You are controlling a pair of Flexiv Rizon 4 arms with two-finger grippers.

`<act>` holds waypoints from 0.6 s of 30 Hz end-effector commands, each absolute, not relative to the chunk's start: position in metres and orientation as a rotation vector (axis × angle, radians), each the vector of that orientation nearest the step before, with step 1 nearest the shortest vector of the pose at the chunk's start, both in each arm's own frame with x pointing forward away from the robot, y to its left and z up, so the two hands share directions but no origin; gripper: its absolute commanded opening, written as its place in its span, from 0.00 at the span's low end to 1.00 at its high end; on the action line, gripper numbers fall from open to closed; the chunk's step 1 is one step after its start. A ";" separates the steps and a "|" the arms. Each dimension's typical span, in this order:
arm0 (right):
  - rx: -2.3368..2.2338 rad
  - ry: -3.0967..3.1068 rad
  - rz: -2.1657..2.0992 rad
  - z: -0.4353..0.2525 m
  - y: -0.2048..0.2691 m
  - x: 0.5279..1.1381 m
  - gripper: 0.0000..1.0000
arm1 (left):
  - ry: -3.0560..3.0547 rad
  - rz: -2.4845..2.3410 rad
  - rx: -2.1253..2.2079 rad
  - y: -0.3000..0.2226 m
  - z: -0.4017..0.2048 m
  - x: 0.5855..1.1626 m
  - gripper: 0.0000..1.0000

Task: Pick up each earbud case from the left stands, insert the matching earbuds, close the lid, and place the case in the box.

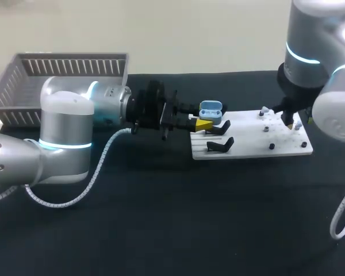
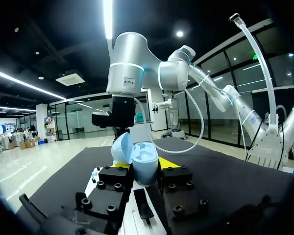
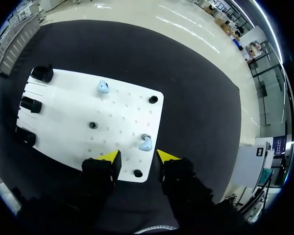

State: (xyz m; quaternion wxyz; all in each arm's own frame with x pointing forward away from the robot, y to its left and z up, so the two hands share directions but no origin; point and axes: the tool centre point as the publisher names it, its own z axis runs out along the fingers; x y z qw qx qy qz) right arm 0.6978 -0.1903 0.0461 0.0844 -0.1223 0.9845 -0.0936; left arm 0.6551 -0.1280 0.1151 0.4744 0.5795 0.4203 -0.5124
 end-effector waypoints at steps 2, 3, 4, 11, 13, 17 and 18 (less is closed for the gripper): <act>-0.367 2.934 -0.284 0.042 -0.190 0.700 0.43 | 1.025 -1.250 1.414 -0.128 0.114 0.654 0.00; -0.368 2.934 -0.287 0.041 -0.189 0.701 0.43 | 1.025 -1.250 1.414 -0.128 0.114 0.654 0.00; -0.369 2.934 -0.287 0.040 -0.189 0.701 0.42 | 1.025 -1.250 1.414 -0.128 0.114 0.654 0.00; -0.357 2.952 -0.283 0.033 -0.192 0.705 0.42 | 1.025 -1.250 1.414 -0.128 0.114 0.654 0.00; -0.346 2.955 -0.283 0.032 -0.194 0.707 0.41 | 1.025 -1.250 1.414 -0.128 0.114 0.654 0.00; -0.333 2.956 -0.285 0.030 -0.197 0.708 0.38 | 1.025 -1.250 1.414 -0.128 0.114 0.654 0.00; -0.328 2.956 -0.284 0.030 -0.197 0.708 0.38 | 1.025 -1.250 1.414 -0.128 0.114 0.654 0.00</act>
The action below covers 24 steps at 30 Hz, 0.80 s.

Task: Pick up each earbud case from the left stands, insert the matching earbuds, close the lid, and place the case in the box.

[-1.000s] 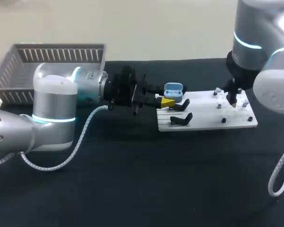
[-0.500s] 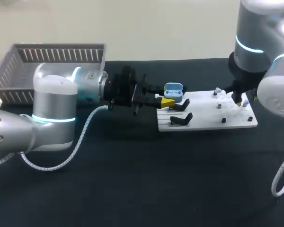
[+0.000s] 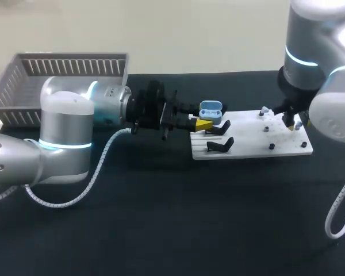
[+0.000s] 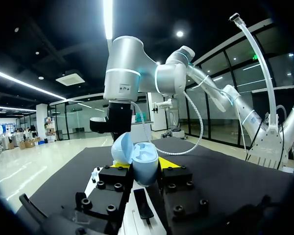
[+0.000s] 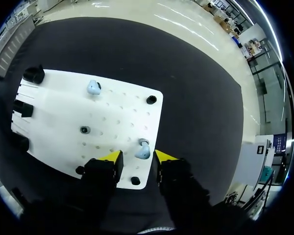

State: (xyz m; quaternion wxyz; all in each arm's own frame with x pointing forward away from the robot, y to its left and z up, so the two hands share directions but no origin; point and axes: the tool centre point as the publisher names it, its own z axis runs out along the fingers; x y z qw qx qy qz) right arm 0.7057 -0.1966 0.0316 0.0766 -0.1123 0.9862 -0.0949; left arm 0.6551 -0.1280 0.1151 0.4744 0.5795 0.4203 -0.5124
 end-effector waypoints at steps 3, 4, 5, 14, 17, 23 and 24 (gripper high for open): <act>-0.318 2.955 -0.282 0.029 -0.199 0.709 0.34 | 1.025 -1.250 1.414 -0.128 0.114 0.654 0.00; -0.316 2.955 -0.281 0.028 -0.199 0.710 0.33 | 1.025 -1.250 1.414 -0.128 0.114 0.654 0.00; -0.314 2.956 -0.281 0.028 -0.199 0.710 0.31 | 1.025 -1.250 1.414 -0.128 0.114 0.654 0.00; -0.309 2.966 -0.279 0.023 -0.200 0.710 0.30 | 1.025 -1.250 1.414 -0.128 0.114 0.654 0.00; -0.304 2.969 -0.275 0.022 -0.201 0.710 0.27 | 1.025 -1.250 1.414 -0.128 0.114 0.654 0.00; -0.300 2.972 -0.279 0.021 -0.202 0.712 0.19 | 1.025 -1.250 1.414 -0.128 0.114 0.654 0.00; -0.300 2.972 -0.281 0.020 -0.202 0.712 0.14 | 1.025 -1.250 1.414 -0.128 0.114 0.654 0.00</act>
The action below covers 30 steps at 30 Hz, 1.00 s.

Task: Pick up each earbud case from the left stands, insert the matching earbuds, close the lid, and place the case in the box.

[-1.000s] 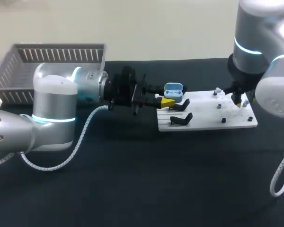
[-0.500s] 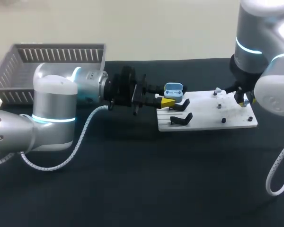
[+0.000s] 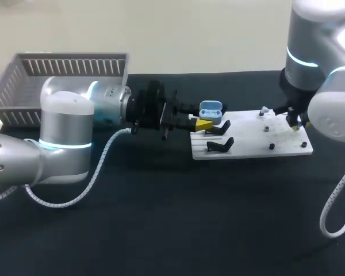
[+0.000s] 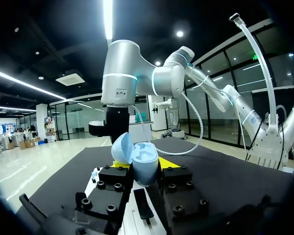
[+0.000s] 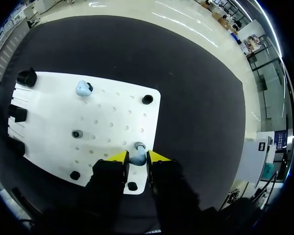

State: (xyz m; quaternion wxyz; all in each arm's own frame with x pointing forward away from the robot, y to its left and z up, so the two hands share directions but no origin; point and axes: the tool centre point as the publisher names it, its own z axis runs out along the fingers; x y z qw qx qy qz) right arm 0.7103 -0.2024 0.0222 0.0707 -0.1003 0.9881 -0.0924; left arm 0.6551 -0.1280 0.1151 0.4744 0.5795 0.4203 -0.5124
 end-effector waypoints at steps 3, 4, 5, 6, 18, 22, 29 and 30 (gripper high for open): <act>-0.297 2.972 -0.283 0.020 -0.202 0.712 0.00 | 1.025 -1.250 1.414 -0.128 0.114 0.654 0.00; -0.296 2.972 -0.283 0.020 -0.202 0.712 0.00 | 1.025 -1.250 1.414 -0.128 0.114 0.654 0.00; -0.297 2.972 -0.285 0.021 -0.202 0.711 0.00 | 1.025 -1.250 1.414 -0.128 0.114 0.654 0.00; -0.297 2.972 -0.286 0.022 -0.203 0.711 0.00 | 1.025 -1.250 1.414 -0.128 0.114 0.654 0.00; -0.042 2.967 -0.359 0.084 -0.202 0.685 0.00 | 1.025 -1.250 1.414 -0.128 0.114 0.654 0.00; 0.044 3.025 -0.324 0.106 -0.196 0.673 0.00 | 1.025 -1.250 1.414 -0.128 0.114 0.654 0.00; 0.047 3.038 -0.315 0.111 -0.194 0.671 0.00 | 1.025 -1.250 1.414 -0.128 0.114 0.654 0.00; 0.047 3.038 -0.315 0.111 -0.194 0.671 0.00 | 1.025 -1.250 1.414 -0.128 0.114 0.654 0.00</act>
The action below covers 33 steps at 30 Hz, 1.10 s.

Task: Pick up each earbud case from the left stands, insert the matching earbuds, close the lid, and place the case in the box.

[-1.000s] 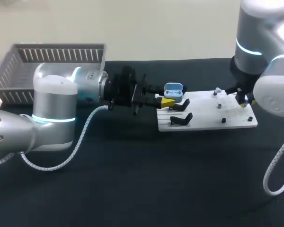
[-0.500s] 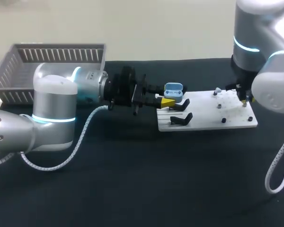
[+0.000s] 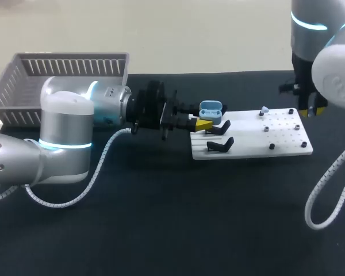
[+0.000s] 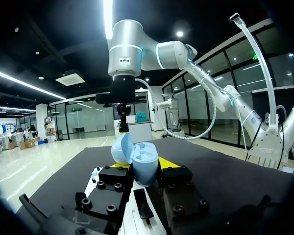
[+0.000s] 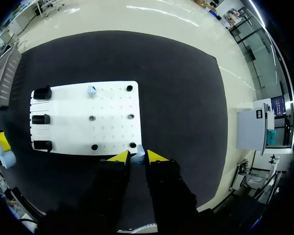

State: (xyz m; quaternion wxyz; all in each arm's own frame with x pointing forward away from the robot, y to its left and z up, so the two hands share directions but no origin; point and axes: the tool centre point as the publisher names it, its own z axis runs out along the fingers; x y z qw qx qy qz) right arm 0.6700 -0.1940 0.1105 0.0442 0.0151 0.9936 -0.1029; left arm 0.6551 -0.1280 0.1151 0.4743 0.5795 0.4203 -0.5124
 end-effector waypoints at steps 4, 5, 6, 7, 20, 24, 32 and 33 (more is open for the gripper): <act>0.047 3.038 -0.315 0.111 -0.194 0.671 0.00 | 1.025 -1.250 1.414 -0.128 0.114 0.654 0.00; 0.047 3.038 -0.315 0.111 -0.194 0.671 0.00 | 1.025 -1.250 1.414 -0.128 0.114 0.654 0.00; 0.047 3.038 -0.315 0.111 -0.194 0.671 0.00 | 1.025 -1.250 1.414 -0.128 0.114 0.654 0.00; 0.047 3.038 -0.315 0.111 -0.194 0.671 0.00 | 1.025 -1.250 1.414 -0.128 0.114 0.654 0.00; 0.218 3.108 -0.143 0.134 -0.154 0.636 0.00 | 1.025 -1.250 1.414 -0.128 0.114 0.654 0.00; 0.260 3.106 -0.161 0.139 -0.145 0.627 0.00 | 1.028 -1.249 1.411 -0.133 0.113 0.654 0.00; 0.326 3.044 -0.197 0.153 -0.124 0.615 0.00 | 1.040 -1.240 1.380 -0.143 0.109 0.652 0.00; 0.329 3.042 -0.196 0.154 -0.121 0.614 0.00 | 1.040 -1.240 1.378 -0.145 0.109 0.651 0.00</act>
